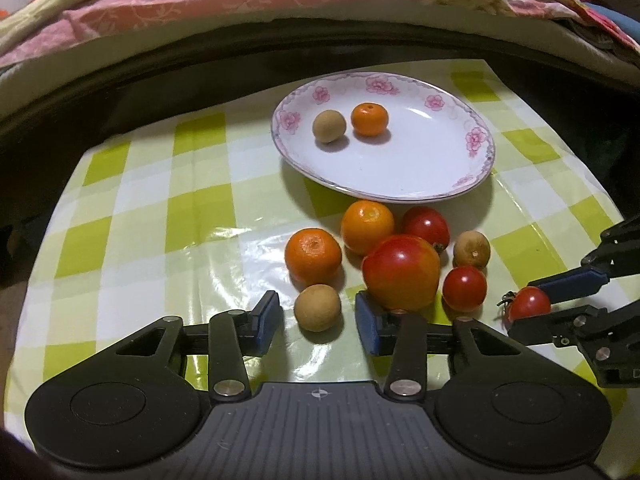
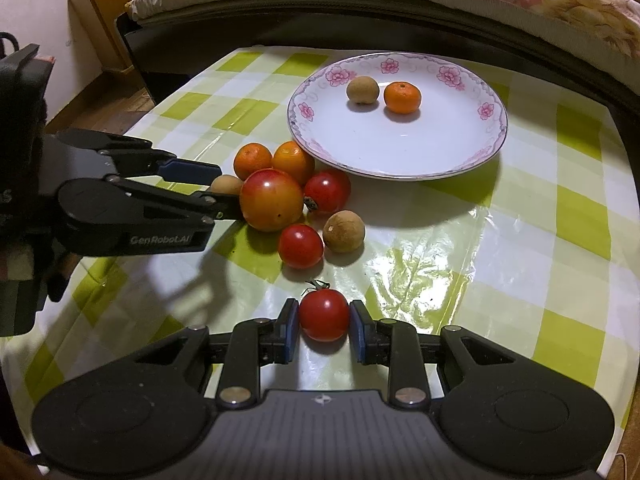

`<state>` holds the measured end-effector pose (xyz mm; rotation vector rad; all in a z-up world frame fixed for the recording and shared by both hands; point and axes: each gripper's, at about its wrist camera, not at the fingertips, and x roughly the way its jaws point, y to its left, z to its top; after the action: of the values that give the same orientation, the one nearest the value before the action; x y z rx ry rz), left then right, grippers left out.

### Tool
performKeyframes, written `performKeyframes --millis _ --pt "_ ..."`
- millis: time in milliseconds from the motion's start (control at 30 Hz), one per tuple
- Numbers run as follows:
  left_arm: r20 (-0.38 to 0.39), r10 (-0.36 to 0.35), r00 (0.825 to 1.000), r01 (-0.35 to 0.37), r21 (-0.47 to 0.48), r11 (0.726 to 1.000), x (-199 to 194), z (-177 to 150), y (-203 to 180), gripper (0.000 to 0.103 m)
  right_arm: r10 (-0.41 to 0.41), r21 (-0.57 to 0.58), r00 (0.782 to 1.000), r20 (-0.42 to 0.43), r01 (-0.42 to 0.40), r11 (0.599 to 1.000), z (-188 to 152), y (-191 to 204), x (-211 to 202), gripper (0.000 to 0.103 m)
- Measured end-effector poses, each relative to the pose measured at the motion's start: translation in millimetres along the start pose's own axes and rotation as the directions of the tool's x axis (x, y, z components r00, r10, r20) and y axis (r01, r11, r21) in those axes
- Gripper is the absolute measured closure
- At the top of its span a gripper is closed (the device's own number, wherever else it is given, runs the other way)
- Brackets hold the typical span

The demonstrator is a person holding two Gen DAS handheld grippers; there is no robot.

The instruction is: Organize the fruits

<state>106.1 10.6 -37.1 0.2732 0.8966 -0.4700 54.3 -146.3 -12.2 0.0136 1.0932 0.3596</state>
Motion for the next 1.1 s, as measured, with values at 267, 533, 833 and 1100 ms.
performKeyframes --millis 267,533,833,1100 --pt "-0.012 -0.011 1.0 0.01 -0.025 1.0 -1 2 -4 0.07 -0.005 -0.004 1.0 0.001 0.005 1.0 0 1 0 0.072" --pt "-0.057 -0.025 0.998 0.023 -0.035 0.999 -15 -10 -13 0.071 -0.021 -0.017 1.0 0.007 0.021 1.0 2 2 -2 0.072" --pt "-0.086 -0.026 0.996 0.026 -0.005 1.0 -34 -35 -37 0.071 -0.043 -0.053 0.999 0.008 0.043 0.998 -5 5 -3 0.072" --pt "-0.06 -0.009 0.998 0.011 0.032 0.999 -33 -39 -45 0.066 -0.06 -0.095 0.998 0.023 0.062 0.994 -9 11 -1 0.072"
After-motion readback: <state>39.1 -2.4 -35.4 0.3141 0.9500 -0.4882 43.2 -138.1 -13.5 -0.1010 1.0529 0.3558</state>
